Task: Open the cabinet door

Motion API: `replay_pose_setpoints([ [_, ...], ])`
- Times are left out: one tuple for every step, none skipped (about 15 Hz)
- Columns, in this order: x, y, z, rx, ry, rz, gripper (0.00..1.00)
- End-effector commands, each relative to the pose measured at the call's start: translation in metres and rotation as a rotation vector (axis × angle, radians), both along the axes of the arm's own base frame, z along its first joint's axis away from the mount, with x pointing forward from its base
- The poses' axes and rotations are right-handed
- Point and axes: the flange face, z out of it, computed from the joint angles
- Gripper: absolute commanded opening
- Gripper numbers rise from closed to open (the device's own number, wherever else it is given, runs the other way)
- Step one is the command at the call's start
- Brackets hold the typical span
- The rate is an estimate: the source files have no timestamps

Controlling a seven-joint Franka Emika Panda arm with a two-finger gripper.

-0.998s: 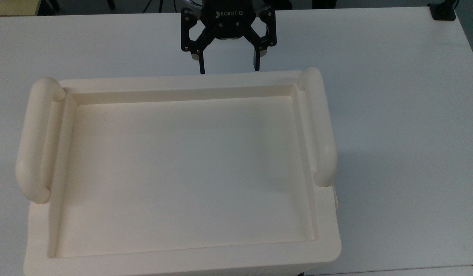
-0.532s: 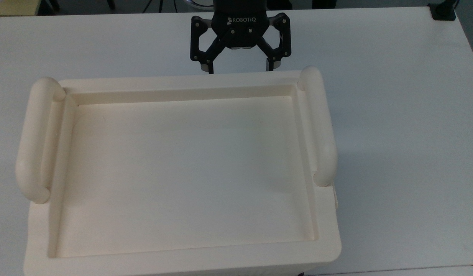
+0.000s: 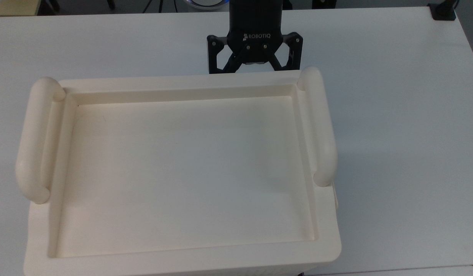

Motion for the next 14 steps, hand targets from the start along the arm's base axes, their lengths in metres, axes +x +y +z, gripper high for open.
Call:
replay_pose_setpoints([
  [0.0042,0.005,-0.0023,-0.006,-0.02,-0.015,0.71],
  [0.0042,0.005,-0.0023,-0.006,-0.02,-0.015,0.66],
  [0.004,0.0059,-0.0033,-0.007,-0.017,-0.014,0.61],
  [0.004,0.006,-0.0033,-0.007,-0.017,-0.014,0.54],
  [0.004,0.006,-0.0033,-0.007,-0.017,-0.014,0.46],
  [0.004,0.006,-0.0033,-0.007,-0.017,-0.014,0.4],
  [0.0039,0.006,-0.0033,-0.006,-0.016,-0.014,0.38],
  [0.0032,0.0069,-0.0024,-0.004,-0.016,-0.013,0.35],
  [0.0032,0.0069,-0.0024,-0.003,-0.016,-0.013,0.32],
  [0.003,0.0078,-0.0026,-0.001,-0.014,-0.012,0.29],
  [0.0026,0.0068,-0.0022,0.001,-0.01,-0.015,0.23],
  [0.0019,0.0075,-0.0016,0.002,-0.008,-0.014,0.18],
  [0.0015,0.0064,-0.0009,0.001,-0.007,-0.016,0.15],
  [0.0011,0.0063,-0.0017,0.0,-0.004,-0.016,0.15],
])
